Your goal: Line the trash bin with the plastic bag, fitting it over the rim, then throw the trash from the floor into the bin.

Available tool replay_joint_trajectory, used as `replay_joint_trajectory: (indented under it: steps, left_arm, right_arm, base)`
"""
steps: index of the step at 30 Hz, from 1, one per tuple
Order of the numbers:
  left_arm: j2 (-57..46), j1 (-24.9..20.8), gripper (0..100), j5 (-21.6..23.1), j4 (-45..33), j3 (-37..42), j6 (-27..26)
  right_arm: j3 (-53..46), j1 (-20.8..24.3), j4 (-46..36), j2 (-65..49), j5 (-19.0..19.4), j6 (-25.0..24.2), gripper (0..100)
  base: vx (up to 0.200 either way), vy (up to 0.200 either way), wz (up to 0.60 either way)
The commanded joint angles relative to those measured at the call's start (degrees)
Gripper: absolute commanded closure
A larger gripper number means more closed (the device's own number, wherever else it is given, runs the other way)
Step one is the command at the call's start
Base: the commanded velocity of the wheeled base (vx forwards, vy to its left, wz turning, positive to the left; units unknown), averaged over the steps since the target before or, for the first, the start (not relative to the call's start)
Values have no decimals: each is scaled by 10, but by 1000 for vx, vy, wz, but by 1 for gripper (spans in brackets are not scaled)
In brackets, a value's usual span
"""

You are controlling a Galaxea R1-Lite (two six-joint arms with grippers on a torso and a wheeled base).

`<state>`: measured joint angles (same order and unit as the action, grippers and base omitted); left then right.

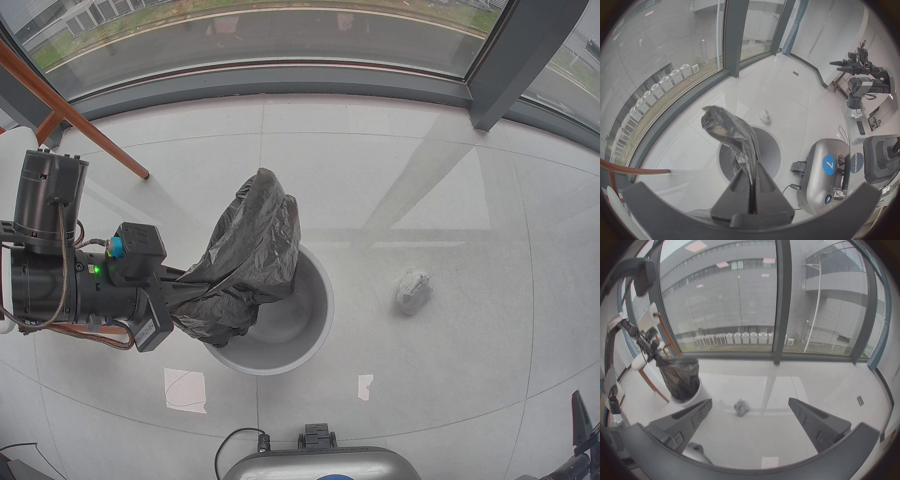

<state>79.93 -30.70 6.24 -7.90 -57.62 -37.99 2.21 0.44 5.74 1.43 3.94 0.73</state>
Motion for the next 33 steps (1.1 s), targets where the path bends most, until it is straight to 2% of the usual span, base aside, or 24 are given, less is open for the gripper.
replay_joint_trajectory:
  steps: [1, 2, 3, 4, 5, 7, 10, 13, 17, 20, 23, 27, 30, 33]
  left_arm:
    - [3, -10, 100, -16, -2, -17, 1]
    - [8, -23, 100, -15, -1, -10, 0]
    - [10, -37, 100, -15, 0, -4, 0]
    - [10, -37, 100, -15, 0, -4, 0]
    - [12, -67, 100, -18, 3, 6, 2]
    - [15, -71, 100, -18, 3, 7, 1]
    - [25, -80, 100, -18, 3, 8, -3]
    - [28, -84, 100, -26, 3, 13, -17]
    - [25, -83, 100, -70, 3, 35, -91]
    - [20, -85, 100, -121, 4, 52, -133]
    - [12, -99, 100, -166, 4, 55, -147]
    - [7, -104, 100, -221, 9, 52, -167]
    - [4, -131, 100, -260, 40, 59, -198]
    - [4, -163, 100, -299, 75, 73, -205]
  right_arm:
    - [83, 78, 126, 216, -13, -53, 0]
    - [89, 124, 135, 237, -9, -91, 0]
    - [94, 150, 130, 254, -2, -121, 0]
    - [94, 150, 130, 254, -2, -121, 0]
    - [134, 236, 114, 329, 27, -203, 0]
    - [172, 278, 103, 376, 29, -245, 0]
    - [257, 316, 74, 458, 29, -302, 0]
    - [358, 321, 23, 546, 35, -310, 0]
    - [488, 349, -59, 642, 36, -311, 0]
    - [585, 380, -135, 705, 36, -311, 0]
    - [670, 410, -217, 765, 35, -310, 0]
    - [750, 429, -272, 832, 34, -310, 0]
    - [805, 439, -303, 877, 34, -310, 0]
    - [851, 448, -344, 913, 34, -307, 0]
  base:
    - [0, 0, 0]
    - [0, 0, 0]
    - [0, 0, 0]
    - [0, 0, 0]
    - [0, 0, 0]
    - [0, 0, 0]
    - [0, 0, 0]
    - [0, 0, 0]
    - [0, 0, 0]
    - [0, 0, 0]
    - [0, 0, 0]
    - [0, 0, 0]
    - [0, 0, 0]
    - [0, 0, 0]
